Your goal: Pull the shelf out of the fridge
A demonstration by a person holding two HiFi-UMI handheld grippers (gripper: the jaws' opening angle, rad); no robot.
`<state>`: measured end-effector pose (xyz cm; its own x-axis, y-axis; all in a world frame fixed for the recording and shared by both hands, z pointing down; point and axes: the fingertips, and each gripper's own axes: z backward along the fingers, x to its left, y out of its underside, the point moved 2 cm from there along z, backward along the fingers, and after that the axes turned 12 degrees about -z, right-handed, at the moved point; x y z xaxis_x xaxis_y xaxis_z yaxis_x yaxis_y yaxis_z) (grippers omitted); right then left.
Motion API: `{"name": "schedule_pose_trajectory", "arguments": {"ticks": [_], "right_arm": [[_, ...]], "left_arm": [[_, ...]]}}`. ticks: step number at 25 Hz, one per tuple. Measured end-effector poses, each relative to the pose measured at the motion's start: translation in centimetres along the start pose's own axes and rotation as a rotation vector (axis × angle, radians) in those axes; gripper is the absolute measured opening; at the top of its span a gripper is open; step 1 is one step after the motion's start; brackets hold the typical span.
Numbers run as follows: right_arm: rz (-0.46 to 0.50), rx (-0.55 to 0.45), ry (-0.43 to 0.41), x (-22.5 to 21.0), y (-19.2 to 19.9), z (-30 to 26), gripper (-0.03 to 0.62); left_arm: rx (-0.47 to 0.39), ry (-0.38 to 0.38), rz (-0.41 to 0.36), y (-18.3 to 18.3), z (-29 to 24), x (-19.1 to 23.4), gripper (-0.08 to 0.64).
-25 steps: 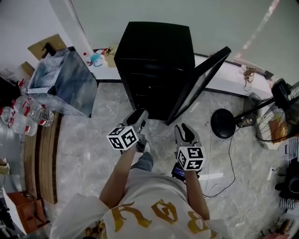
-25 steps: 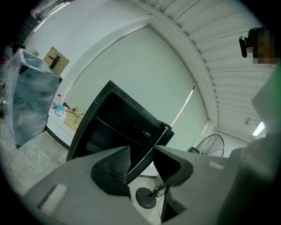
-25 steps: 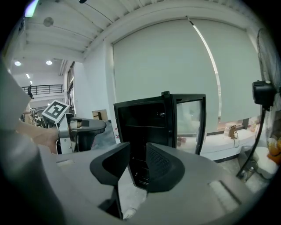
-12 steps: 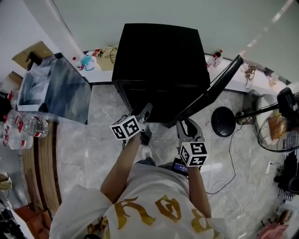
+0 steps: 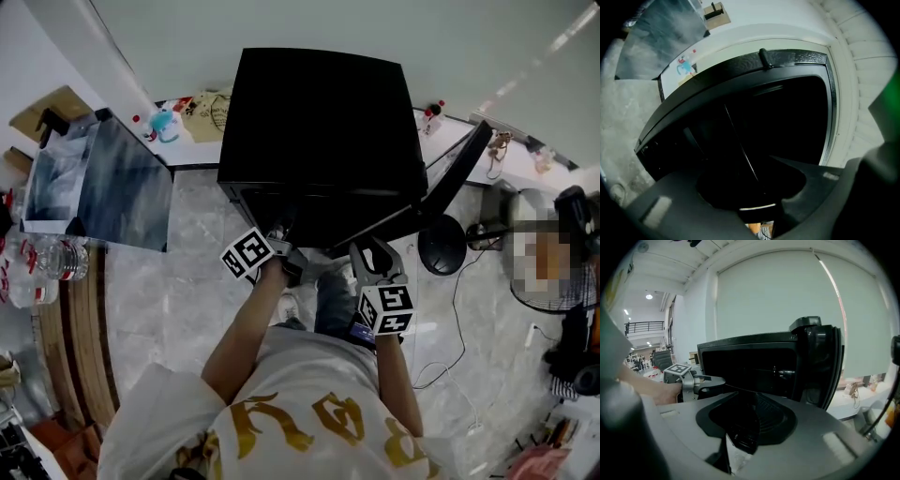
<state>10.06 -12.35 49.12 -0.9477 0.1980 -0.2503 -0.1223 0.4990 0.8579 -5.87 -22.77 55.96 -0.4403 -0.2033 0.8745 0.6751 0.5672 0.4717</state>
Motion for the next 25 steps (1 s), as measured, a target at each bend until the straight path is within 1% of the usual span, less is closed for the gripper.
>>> {"name": "schedule_pose_trajectory", "arguments": {"ticks": [6,12,16,25], "right_arm": [[0.021,0.023,-0.069,0.3,-0.4,-2.1,0.14],[0.026,0.054,-0.119,0.0,0.1,-3.6,0.14],[0.019,0.063,-0.131,-0.6,0.1,-4.2,0.14],[0.011,0.097,-0.149,-1.5,0.8,-5.2,0.14]], "left_arm": [[-0.05,-0.008,0.1,-0.1,-1.2,0.8,0.15],[-0.095,-0.008,0.145,-0.3,-2.6,1.2,0.152],[-0.12,-0.008,0.177,-0.4,-3.5,1.6,0.152],[-0.174,0.035,0.245,-0.4,-5.8,1.5,0.15]]}}
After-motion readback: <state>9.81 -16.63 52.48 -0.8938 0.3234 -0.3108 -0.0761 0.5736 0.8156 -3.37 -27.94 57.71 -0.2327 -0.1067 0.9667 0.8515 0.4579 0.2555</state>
